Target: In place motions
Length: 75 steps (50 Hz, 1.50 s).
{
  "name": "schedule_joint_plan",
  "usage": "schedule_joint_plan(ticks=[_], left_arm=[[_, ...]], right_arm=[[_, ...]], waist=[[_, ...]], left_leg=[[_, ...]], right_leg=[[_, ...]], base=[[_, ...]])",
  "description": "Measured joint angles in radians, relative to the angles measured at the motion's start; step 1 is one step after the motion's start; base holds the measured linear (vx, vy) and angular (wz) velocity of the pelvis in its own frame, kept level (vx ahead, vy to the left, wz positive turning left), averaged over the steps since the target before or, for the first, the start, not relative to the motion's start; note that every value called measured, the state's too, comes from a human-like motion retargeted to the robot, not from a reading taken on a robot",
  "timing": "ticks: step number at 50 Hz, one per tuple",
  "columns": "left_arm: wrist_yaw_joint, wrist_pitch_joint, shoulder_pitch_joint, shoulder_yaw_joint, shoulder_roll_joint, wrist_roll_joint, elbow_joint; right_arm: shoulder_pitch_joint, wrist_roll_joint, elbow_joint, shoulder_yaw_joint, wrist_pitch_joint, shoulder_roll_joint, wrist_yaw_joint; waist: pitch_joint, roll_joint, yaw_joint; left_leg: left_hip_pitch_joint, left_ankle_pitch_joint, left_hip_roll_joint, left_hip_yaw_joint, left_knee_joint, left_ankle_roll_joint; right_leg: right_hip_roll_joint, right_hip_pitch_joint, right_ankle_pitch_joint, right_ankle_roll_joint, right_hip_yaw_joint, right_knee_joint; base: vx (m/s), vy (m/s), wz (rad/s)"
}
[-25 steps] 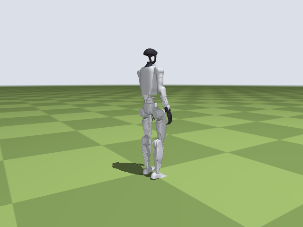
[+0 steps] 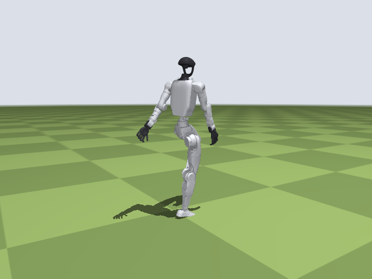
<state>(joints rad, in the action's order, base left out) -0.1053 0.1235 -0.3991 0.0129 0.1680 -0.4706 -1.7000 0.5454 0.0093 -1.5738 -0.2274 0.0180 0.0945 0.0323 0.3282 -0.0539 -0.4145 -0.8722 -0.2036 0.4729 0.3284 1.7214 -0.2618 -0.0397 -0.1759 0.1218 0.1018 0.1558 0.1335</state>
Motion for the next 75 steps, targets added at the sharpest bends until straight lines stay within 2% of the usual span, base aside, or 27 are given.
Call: schedule_joint_plan(ticks=[3, 6, 10, 13, 18, 20, 22, 26, 28, 31, 32, 33, 35, 40, 43, 45, 47, 48, 50, 52, 55, 58, 60, 63, 66, 70, 75], left_arm=[[-0.084, 0.055, -0.078, -0.040, 0.020, -0.174, 0.000], [-0.107, 0.091, -0.119, -0.051, 0.038, -0.298, 0.000], [-0.083, 0.053, -0.132, -0.025, 0.037, -0.310, 0.000], [-0.081, 0.022, -0.080, -0.003, 0.014, -0.226, 0.000], [-0.074, -0.028, -0.044, 0.031, -0.010, -0.141, 0.044], [-0.084, -0.039, 0.014, 0.057, 0.001, -0.108, 0.052], [-0.065, -0.051, 0.026, 0.071, 0.005, -0.089, 0.087], [0.001, -0.052, 0.087, 0.123, 0.028, 0.011, 0.130], [0.032, -0.056, 0.105, 0.138, 0.031, 0.075, 0.142], [0.045, -0.059, 0.131, 0.166, 0.028, 0.162, 0.152], [0.042, -0.061, 0.141, 0.177, 0.025, 0.182, 0.153], [0.037, -0.065, 0.153, 0.189, 0.021, 0.196, 0.153], [0.031, -0.067, 0.180, 0.197, 0.011, 0.214, 0.155], [0.036, -0.086, 0.299, 0.125, -0.019, 0.201, 0.133], [0.034, -0.067, 0.405, 0.073, -0.012, 0.176, 0.129], [0.025, -0.091, 0.463, 0.011, -0.004, 0.200, 0.159], [0.006, -0.104, 0.547, -0.079, -0.005, 0.257, 0.205], [0.008, -0.103, 0.592, -0.083, -0.019, 0.258, 0.235], [-0.001, -0.133, 0.695, -0.081, -0.053, 0.279, 0.299], [-0.055, -0.155, 0.830, -0.111, -0.046, 0.359, 0.374], [-0.056, -0.144, 1.019, -0.058, -0.047, 0.384, 0.502], [0.002, -0.168, 1.180, -0.009, -0.020, 0.405, 0.616], [0.049, -0.178, 1.260, -0.004, -0.003, 0.450, 0.673], [0.077, -0.189, 1.332, -0.005, -0.027, 0.515, 0.723], [0.072, -0.181, 1.362, -0.009, -0.062, 0.553, 0.760], [0.034, -0.181, 1.335, -0.030, -0.044, 0.555, 0.804], [0.054, -0.243, 1.203, -0.064, -0.018, 0.444, 0.781]], right_arm=[[0.194, -0.032, 0.124, 0.037, -0.048, 0.029, 0.051], [0.324, -0.079, 0.253, 0.109, -0.075, 0.081, 0.088], [0.417, -0.154, 0.377, 0.187, -0.105, 0.145, 0.170], [0.464, -0.170, 0.406, 0.219, -0.119, 0.168, 0.251], [0.405, -0.180, 0.386, 0.211, -0.149, 0.111, 0.293], [0.360, -0.217, 0.342, 0.181, -0.175, 0.074, 0.295], [0.296, -0.241, 0.303, 0.171, -0.166, 0.046, 0.276], [0.143, -0.284, 0.210, 0.150, -0.168, -0.002, 0.190], [0.054, -0.259, 0.164, 0.165, -0.179, -0.019, 0.156], [-0.087, -0.213, 0.100, 0.216, -0.213, -0.054, 0.128], [-0.130, -0.202, 0.080, 0.237, -0.220, -0.064, 0.126], [-0.171, -0.195, 0.064, 0.260, -0.226, -0.067, 0.121], [-0.248, -0.202, 0.040, 0.294, -0.233, -0.060, 0.109], [-0.405, -0.273, 0.012, 0.234, -0.198, 0.001, 0.081], [-0.483, -0.237, -0.011, 0.140, -0.145, 0.010, 0.076], [-0.528, -0.185, -0.038, 0.081, -0.093, 0.015, 0.067], [-0.571, -0.179, -0.061, 0.012, -0.046, 0.022, 0.067], [-0.591, -0.201, -0.065, -0.015, -0.030, 0.031, 0.069], [-0.633, -0.271, -0.065, -0.034, -0.017, 0.055, 0.088], [-0.683, -0.345, -0.069, -0.021, -0.011, 0.090, 0.130], [-0.732, -0.435, -0.125, 0.002, 0.029, 0.142, 0.133], [-0.813, -0.498, -0.126, -0.016, 0.101, 0.175, -0.004], [-0.889, -0.510, -0.126, -0.029, 0.155, 0.192, -0.133], [-1.017, -0.474, -0.126, -0.074, 0.253, 0.193, -0.245], [-1.085, -0.403, -0.126, -0.124, 0.321, 0.180, -0.256], [-1.052, -0.328, -0.126, -0.154, 0.299, 0.160, -0.218], [-0.913, -0.369, -0.126, -0.123, 0.187, 0.132, -0.231]], waist=[[0.093, -0.039, -0.107], [0.164, -0.083, -0.209], [0.181, -0.123, -0.282], [0.170, -0.129, -0.283], [0.028, -0.163, -0.206], [-0.037, -0.141, -0.131], [-0.094, -0.144, -0.096], [-0.151, -0.119, 0.015], [-0.187, -0.100, 0.073], [-0.258, -0.049, 0.186], [-0.278, -0.026, 0.223], [-0.294, -0.001, 0.258], [-0.319, 0.049, 0.324], [-0.334, 0.098, 0.457], [-0.279, 0.085, 0.450], [-0.239, 0.074, 0.432], [-0.211, 0.086, 0.407], [-0.201, 0.105, 0.397], [-0.177, 0.141, 0.402], [-0.120, 0.177, 0.444], [-0.040, 0.227, 0.607], [0.074, 0.270, 0.778], [0.114, 0.290, 0.836], [0.103, 0.306, 0.845], [0.087, 0.316, 0.835], [0.072, 0.306, 0.829], [0.019, 0.283, 0.791]], left_leg=[[-0.147, 0.035, -0.033, 0.119, 0.012, 0.008], [-0.243, 0.039, -0.066, 0.203, -0.045, 0.099], [-0.312, 0.016, -0.085, 0.256, -0.115, 0.188], [-0.265, 0.012, -0.094, 0.255, -0.125, 0.190], [-0.107, -0.006, -0.099, 0.209, -0.097, 0.118], [-0.035, 0.001, -0.121, 0.137, -0.125, 0.097], [0.096, 0.001, -0.158, 0.131, -0.233, 0.078], [0.419, 0.052, -0.291, 0.098, -0.598, 0.063], [0.572, 0.105, -0.374, 0.049, -0.837, 0.074], [0.772, 0.203, -0.482, -0.077, -1.228, 0.145], [0.836, 0.207, -0.490, -0.084, -1.356, 0.177], [0.896, 0.147, -0.479, -0.044, -1.474, 0.209], [0.974, 0.077, -0.430, 0.098, -1.650, 0.274], [0.902, 0.090, -0.448, -0.051, -1.708, 0.275], [0.894, 0.099, -0.455, -0.116, -1.670, 0.248], [0.921, 0.098, -0.457, -0.114, -1.657, 0.223], [0.932, 0.096, -0.444, -0.150, -1.629, 0.206], [0.922, 0.098, -0.422, -0.166, -1.613, 0.202], [0.918, 0.109, -0.379, -0.149, -1.604, 0.203], [0.942, 0.121, -0.337, -0.130, -1.607, 0.215], [0.918, 0.139, -0.280, -0.144, -1.605, 0.220], [0.878, 0.115, -0.192, -0.215, -1.532, 0.227], [0.859, 0.096, -0.145, -0.230, -1.492, 0.225], [0.841, 0.068, -0.117, -0.212, -1.451, 0.204], [0.829, 0.045, -0.106, -0.205, -1.417, 0.187], [0.829, 0.048, -0.134, -0.184, -1.427, 0.176], [0.835, 0.076, -0.191, -0.131, -1.479, 0.174]], right_leg=[[-0.077, -0.003, -0.011, 0.010, 0.047, 0.064], [-0.149, 0.028, -0.040, 0.025, 0.095, 0.159], [-0.199, 0.081, -0.067, 0.036, 0.110, 0.234], [-0.197, 0.080, -0.065, 0.035, 0.097, 0.220], [-0.170, 0.088, -0.030, 0.018, 0.062, 0.116], [-0.120, 0.085, -0.026, 0.019, 0.003, 0.091], [-0.110, 0.095, -0.018, 0.010, -0.009, 0.062], [-0.080, 0.062, -0.040, -0.003, -0.078, 0.051], [-0.054, 0.051, -0.048, -0.006, -0.105, 0.042], [0.019, 0.054, -0.058, -0.004, -0.148, 0.024], [0.050, 0.058, -0.061, -0.002, -0.160, 0.019], [0.080, 0.064, -0.067, 0.000, -0.168, 0.017], [0.132, 0.073, -0.081, 0.000, -0.185, 0.014], [0.127, 0.093, -0.124, -0.028, -0.296, 0.006], [0.112, 0.079, -0.142, -0.032, -0.332, 0.049], [0.099, 0.076, -0.126, -0.007, -0.367, 0.117], [0.079, 0.138, -0.025, 0.018, -0.379, 0.296], [0.065, 0.228, 0.058, 0.020, -0.360, 0.456], [0.088, 0.414, 0.208, 0.079, -0.286, 0.738], [0.175, 0.580, 0.152, 0.102, -0.231, 0.996], [0.065, 0.842, 0.076, 0.150, -0.370, 1.322], [0.112, 1.075, 0.058, 0.034, -0.401, 1.467], [0.115, 1.213, 0.051, -0.026, -0.432, 1.492], [0.074, 1.360, 0.019, -0.079, -0.474, 1.453], [0.061, 1.416, 0.009, -0.146, -0.495, 1.361], [0.061, 1.370, 0.032, -0.191, -0.492, 1.253], [0.080, 1.162, 0.080, -0.164, -0.448, 1.162]], base=[[-0.05, 0.07, -0.91], [0.04, -0.03, -0.65], [0.07, -0.06, -0.03], [0.02, -0.05, 0.30], [0.07, 0.00, 0.69], [0.08, 0.02, 1.13], [0.06, 0.05, 0.78], [0.11, 0.08, 0.81], [0.16, 0.15, 0.80], [0.17, 0.22, 0.89], [0.08, 0.25, 0.69], [0.05, 0.27, 0.68], [0.01, 0.32, 0.92], [-0.06, 0.31, 1.19], [-0.07, 0.21, 0.46], [-0.06, 0.21, 0.19], [-0.01, 0.20, 0.04], [-0.09, 0.21, -0.21], [-0.17, 0.24, -0.33], [-0.24, 0.32, -0.15], [-0.37, 0.34, 0.95], [-0.22, 0.17, 1.35], [0.00, 0.09, 0.41], [0.16, 0.06, -0.16], [0.13, 0.03, -0.32], [0.00, 0.11, -0.49], [-0.02, 0.09, -0.58]])
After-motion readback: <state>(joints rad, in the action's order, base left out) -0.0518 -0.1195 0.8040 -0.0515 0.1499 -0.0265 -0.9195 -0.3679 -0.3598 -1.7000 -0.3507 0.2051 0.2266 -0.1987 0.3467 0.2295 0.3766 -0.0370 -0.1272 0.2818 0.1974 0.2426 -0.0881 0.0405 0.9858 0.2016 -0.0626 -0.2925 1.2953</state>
